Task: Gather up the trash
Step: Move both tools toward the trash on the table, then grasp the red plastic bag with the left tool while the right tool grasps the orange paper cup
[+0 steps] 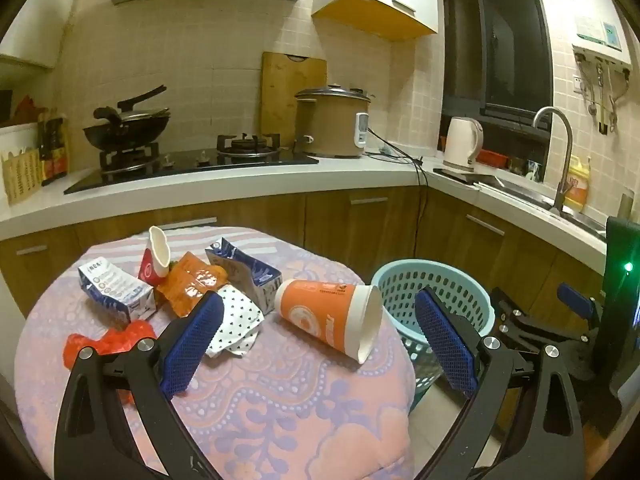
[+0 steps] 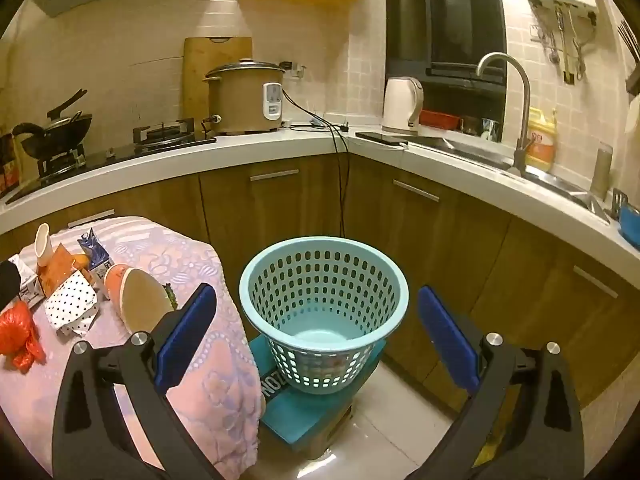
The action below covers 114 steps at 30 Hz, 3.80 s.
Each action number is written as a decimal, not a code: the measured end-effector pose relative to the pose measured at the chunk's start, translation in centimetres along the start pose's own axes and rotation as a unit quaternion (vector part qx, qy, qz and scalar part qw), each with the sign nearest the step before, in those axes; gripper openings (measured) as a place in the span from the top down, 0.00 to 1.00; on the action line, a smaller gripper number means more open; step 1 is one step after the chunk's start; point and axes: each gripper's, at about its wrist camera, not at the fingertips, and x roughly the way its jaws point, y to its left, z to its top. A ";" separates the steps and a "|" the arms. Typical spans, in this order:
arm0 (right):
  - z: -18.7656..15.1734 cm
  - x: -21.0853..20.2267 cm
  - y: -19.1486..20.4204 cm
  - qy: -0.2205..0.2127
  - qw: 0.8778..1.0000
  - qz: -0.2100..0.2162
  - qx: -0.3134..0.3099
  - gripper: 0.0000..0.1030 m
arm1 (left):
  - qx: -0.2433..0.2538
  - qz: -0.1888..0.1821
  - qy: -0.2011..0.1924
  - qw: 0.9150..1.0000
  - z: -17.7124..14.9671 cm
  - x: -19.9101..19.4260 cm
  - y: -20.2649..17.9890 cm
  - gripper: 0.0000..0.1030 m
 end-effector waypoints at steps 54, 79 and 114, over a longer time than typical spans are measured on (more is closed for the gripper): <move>-0.7 0.8 5.1 0.004 0.998 0.035 -0.053 0.26 | -0.031 0.041 0.030 0.998 -1.2 1.8 4.0 0.09; 0.5 9.2 11.5 0.077 0.964 0.242 -0.079 0.27 | -0.112 0.070 0.094 0.987 -4.4 2.1 21.5 0.09; 3.3 5.1 11.1 0.052 0.952 0.286 -0.090 0.50 | -0.073 -0.064 0.063 0.993 -0.8 0.0 15.0 0.69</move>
